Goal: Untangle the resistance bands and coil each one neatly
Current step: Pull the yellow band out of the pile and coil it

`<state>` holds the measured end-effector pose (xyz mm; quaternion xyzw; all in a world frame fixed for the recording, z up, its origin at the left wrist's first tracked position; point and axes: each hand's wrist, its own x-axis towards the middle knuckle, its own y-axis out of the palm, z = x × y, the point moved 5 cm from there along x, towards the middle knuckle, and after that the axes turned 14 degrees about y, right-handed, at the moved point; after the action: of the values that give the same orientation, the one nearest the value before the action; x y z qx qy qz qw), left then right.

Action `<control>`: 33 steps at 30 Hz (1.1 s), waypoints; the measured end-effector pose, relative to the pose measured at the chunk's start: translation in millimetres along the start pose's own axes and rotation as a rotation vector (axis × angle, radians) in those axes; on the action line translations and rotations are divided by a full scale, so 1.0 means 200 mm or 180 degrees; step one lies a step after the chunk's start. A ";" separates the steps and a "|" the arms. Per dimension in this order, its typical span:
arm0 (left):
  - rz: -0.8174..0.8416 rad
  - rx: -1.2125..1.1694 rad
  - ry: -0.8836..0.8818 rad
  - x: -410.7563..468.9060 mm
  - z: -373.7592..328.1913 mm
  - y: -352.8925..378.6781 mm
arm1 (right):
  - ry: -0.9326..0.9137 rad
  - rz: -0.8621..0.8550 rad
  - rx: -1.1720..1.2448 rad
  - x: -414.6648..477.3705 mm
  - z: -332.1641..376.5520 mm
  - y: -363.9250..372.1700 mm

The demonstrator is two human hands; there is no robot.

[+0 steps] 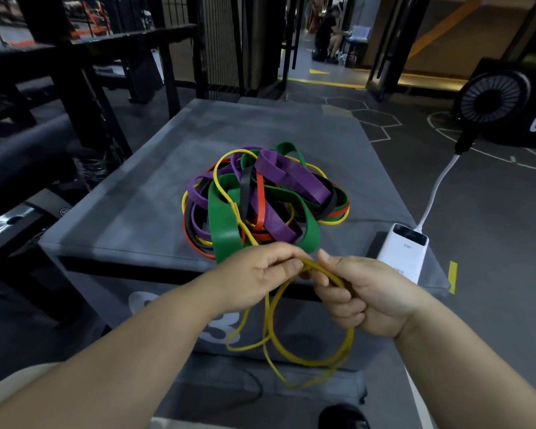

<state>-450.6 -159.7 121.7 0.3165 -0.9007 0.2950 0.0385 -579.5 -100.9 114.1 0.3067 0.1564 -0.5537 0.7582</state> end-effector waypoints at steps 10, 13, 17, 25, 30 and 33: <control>-0.0528 -0.0508 0.0180 0.02 -0.01 -0.01 | 0.0175 0.0309 0.0217 0.02 -0.04 0.04; -0.0729 -0.0722 0.0235 0.02 -0.02 -0.01 | 0.0075 0.0873 0.0199 0.05 -0.07 0.07; -0.0881 -0.1049 0.0165 0.02 -0.01 0.01 | -0.0483 0.1297 0.0219 0.09 -0.06 0.07; -0.0332 -0.1367 -0.0517 0.00 0.08 0.10 | -0.0980 0.2121 0.1317 0.03 0.07 0.02; 0.0020 -0.1203 -0.0928 -0.03 0.14 0.17 | -0.1236 0.2318 0.1772 0.00 0.13 -0.10; 0.0296 -0.1119 -0.1032 -0.05 0.15 0.22 | -0.1462 0.1876 0.2129 -0.03 0.17 -0.18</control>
<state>-466.1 -143.4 72.6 0.3063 -0.9462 0.0805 -0.0657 -618.2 -126.2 133.5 0.4344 -0.2939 -0.3890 0.7574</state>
